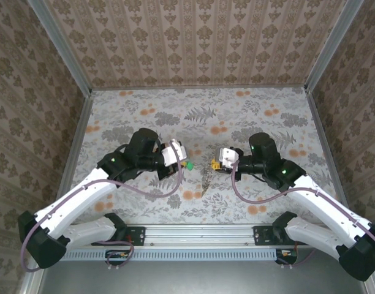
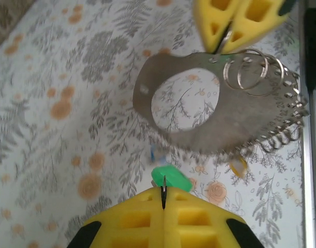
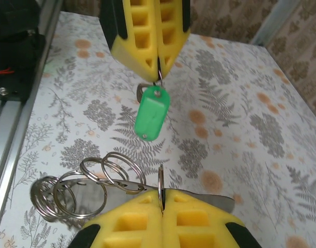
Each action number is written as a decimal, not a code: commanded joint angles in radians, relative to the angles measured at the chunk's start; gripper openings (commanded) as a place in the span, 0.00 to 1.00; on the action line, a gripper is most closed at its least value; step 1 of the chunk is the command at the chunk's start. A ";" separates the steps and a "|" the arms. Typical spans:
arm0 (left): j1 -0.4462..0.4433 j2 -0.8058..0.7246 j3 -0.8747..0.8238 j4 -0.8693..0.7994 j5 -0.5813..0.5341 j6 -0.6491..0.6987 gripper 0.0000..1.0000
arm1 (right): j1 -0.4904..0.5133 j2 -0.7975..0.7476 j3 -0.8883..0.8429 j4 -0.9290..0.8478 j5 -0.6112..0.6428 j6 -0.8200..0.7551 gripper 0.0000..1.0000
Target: Put the keys on the keyring
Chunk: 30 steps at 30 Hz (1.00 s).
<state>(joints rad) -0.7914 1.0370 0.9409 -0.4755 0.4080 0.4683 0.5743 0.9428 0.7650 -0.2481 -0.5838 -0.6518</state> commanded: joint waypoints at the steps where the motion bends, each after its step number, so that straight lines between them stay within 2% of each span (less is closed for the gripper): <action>1: -0.006 -0.025 -0.038 0.139 0.064 0.168 0.00 | 0.010 0.007 -0.011 0.085 -0.119 -0.041 0.00; 5: -0.022 -0.026 -0.069 0.198 0.046 0.196 0.00 | 0.010 0.071 0.031 0.075 -0.142 0.037 0.00; 11: -0.048 0.001 -0.113 0.291 0.089 0.249 0.00 | 0.012 0.146 0.048 0.077 -0.193 0.086 0.00; 18: -0.070 0.021 -0.116 0.289 0.072 0.289 0.00 | 0.010 0.182 0.063 0.076 -0.229 0.118 0.00; 23: -0.114 0.020 -0.126 0.292 0.004 0.335 0.00 | 0.013 0.205 0.080 0.066 -0.255 0.135 0.00; 30: -0.135 0.018 -0.123 0.305 -0.004 0.345 0.00 | 0.011 0.214 0.093 0.041 -0.252 0.140 0.00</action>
<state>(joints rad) -0.9127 1.0542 0.8265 -0.1905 0.4049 0.7826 0.5808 1.1469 0.8074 -0.2146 -0.7902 -0.5255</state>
